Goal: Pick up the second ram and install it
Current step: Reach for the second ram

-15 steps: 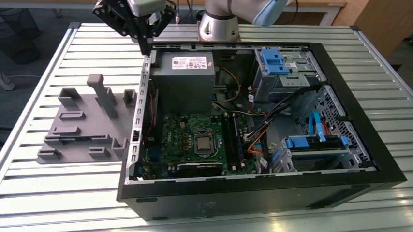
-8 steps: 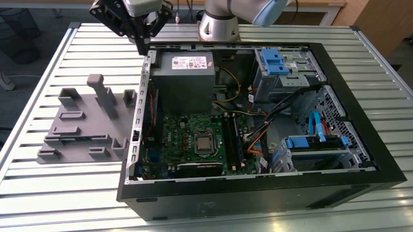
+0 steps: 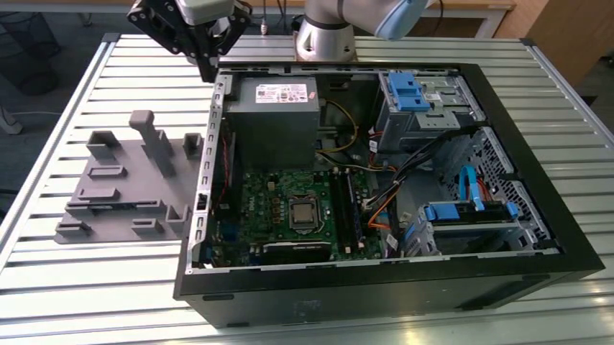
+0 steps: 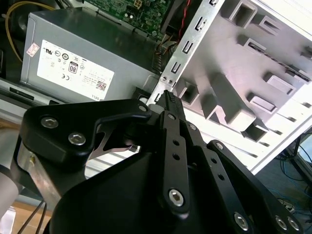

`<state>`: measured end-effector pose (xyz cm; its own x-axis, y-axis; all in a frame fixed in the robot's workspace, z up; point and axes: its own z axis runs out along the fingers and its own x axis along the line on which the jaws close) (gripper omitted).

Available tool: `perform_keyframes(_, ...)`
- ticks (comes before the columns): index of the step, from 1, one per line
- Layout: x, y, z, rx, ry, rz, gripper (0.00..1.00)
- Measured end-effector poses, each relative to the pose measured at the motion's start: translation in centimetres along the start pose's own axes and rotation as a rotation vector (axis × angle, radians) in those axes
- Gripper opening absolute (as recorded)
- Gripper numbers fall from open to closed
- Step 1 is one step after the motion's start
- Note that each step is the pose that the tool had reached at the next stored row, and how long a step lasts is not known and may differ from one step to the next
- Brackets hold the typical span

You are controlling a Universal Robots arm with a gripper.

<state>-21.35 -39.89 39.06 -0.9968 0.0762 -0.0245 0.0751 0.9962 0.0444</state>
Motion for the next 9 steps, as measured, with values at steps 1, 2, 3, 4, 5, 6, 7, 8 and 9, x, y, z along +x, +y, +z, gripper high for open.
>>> perform_keyframes(1, 0.07, -0.01, 0.0, 0.0, 0.0, 0.0, 0.11)
perform_keyframes(2, 0.13, -0.01, 0.0, 0.0, 0.0, 0.0, 0.11)
perform_keyframes(3, 0.19, -0.01, 0.0, 0.0, 0.0, 0.0, 0.11)
perform_keyframes(4, 0.25, -0.02, 0.0, 0.0, 0.0001, 0.0, 0.11)
perform_keyframes(5, 0.31, -0.03, 0.0, 0.0001, 0.0, 0.0, 0.11)
perform_keyframes(6, 0.37, -0.03, 0.0, 0.0001, 0.0, 0.0, 0.11)
perform_keyframes(7, 0.43, -0.03, 0.0, 0.0, 0.0, 0.0, 0.11)
perform_keyframes(8, 0.48, -0.04, 0.0, 0.0001, 0.0, 0.0, 0.11)
perform_keyframes(9, 0.54, -0.04, 0.0, 0.0001, 0.0001, 0.0, 0.11)
